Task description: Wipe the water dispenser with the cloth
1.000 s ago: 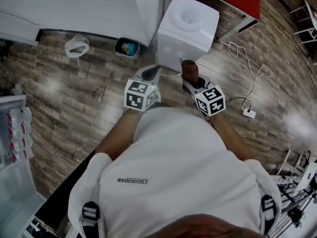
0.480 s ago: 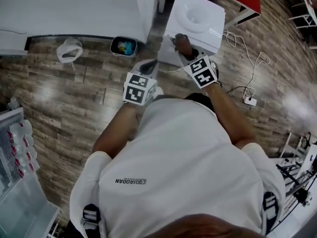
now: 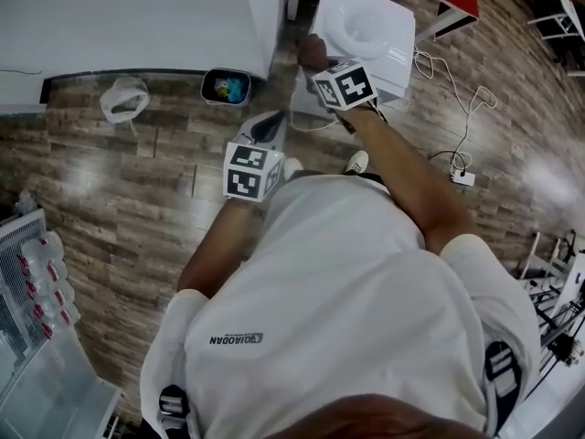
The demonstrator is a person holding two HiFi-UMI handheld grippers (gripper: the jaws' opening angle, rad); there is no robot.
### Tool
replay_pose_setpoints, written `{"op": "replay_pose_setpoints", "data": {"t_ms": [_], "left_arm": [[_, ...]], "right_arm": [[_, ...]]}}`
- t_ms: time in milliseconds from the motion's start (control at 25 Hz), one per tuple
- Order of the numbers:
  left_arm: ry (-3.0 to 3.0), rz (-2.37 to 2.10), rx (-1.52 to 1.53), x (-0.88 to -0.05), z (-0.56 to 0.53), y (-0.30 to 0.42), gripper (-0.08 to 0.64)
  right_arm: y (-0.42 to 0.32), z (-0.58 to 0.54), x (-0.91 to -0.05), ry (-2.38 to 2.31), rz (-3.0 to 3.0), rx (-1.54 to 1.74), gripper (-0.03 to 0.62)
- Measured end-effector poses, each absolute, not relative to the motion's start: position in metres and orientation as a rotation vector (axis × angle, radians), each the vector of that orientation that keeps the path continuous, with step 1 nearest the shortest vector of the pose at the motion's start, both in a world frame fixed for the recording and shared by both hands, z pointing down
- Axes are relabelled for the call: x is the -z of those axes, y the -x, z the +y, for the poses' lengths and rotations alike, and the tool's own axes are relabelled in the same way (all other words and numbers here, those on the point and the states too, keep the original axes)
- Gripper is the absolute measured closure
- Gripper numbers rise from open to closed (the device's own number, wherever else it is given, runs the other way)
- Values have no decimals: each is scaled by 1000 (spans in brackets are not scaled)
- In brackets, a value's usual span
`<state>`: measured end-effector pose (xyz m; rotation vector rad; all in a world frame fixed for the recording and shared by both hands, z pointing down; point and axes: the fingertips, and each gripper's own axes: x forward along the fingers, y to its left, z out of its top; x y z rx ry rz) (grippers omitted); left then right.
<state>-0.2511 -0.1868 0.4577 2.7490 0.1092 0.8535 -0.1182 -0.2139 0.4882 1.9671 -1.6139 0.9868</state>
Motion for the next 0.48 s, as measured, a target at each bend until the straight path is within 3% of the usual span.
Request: {"op": "replay_pose_setpoints", "data": {"t_ms": [480], "left_arm": [[-2740,119,-870,-463,-189,246,559]], "right_arm": [[97,-192,-501,-2070,-1562,-1141,520]]}}
